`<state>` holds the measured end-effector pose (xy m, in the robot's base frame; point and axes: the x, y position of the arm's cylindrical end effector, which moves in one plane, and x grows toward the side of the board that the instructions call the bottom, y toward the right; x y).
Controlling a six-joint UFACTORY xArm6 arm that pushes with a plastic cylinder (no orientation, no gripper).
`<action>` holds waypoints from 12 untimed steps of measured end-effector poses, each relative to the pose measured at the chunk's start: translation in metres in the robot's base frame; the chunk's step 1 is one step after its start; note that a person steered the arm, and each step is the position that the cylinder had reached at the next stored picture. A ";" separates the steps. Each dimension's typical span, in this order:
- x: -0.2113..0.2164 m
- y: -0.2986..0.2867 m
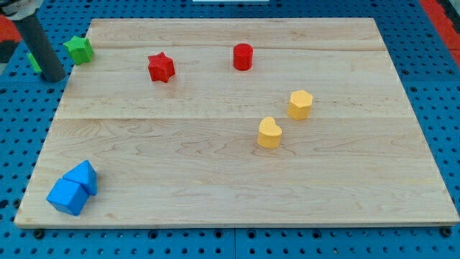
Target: Move the green star towards the center of the board
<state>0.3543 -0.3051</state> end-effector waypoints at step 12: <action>-0.070 0.193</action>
<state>0.2843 -0.1123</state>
